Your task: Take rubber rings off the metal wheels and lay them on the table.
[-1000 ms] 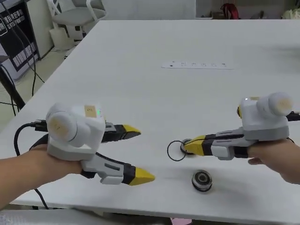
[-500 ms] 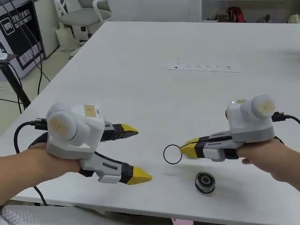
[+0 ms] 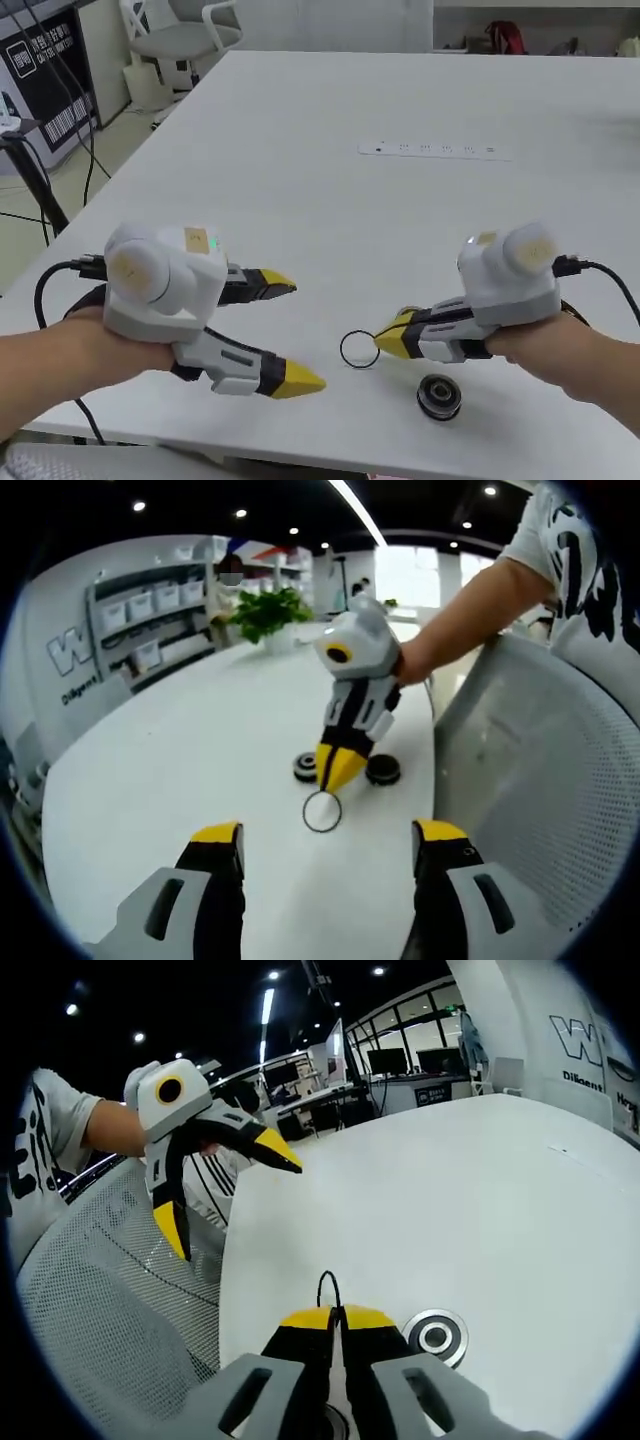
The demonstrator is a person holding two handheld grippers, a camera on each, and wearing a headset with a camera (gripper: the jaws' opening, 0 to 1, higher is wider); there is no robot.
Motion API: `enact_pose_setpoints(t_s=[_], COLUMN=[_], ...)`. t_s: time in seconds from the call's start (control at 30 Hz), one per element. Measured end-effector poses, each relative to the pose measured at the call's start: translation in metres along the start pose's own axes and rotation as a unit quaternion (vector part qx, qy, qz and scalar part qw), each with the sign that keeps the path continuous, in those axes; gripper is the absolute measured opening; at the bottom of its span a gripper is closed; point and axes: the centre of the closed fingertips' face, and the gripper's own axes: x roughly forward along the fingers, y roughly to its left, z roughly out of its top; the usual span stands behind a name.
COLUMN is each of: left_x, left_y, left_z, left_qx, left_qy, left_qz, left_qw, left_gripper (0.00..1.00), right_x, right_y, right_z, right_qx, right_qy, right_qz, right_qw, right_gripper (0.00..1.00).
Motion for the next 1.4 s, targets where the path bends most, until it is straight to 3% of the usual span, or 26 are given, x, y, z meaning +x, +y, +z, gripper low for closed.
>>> enact_pose_setpoints(t_s=[0.33, 0.7, 1.03, 1.4], left_x=[0.002, 0.003, 0.009, 0.020], left_y=[0.000, -0.001, -0.002, -0.006], left_z=[0.001, 0.006, 0.015, 0.025], left_qx=[-0.001, 0.000, 0.005, 0.015], left_qy=[0.001, -0.003, -0.007, -0.010], left_qz=[0.000, -0.002, -0.007, -0.020], left_qw=[1.0000, 1.0000, 0.9999, 0.9996], left_gripper=[0.69, 0.68, 0.67, 0.67], right_x=[-0.002, -0.017, -0.040, -0.063], right_y=[-0.002, 0.003, 0.007, 0.006], right_z=[0.008, 0.026, 0.039, 0.042], right_qx=[-0.008, -0.005, 0.003, 0.013], right_qy=[-0.018, -0.058, -0.098, -0.125], right_qz=[-0.003, 0.005, -0.002, -0.014], right_qw=[0.9998, 0.9983, 0.9952, 0.9919], right_gripper=[0.19, 0.28, 0.32, 0.34])
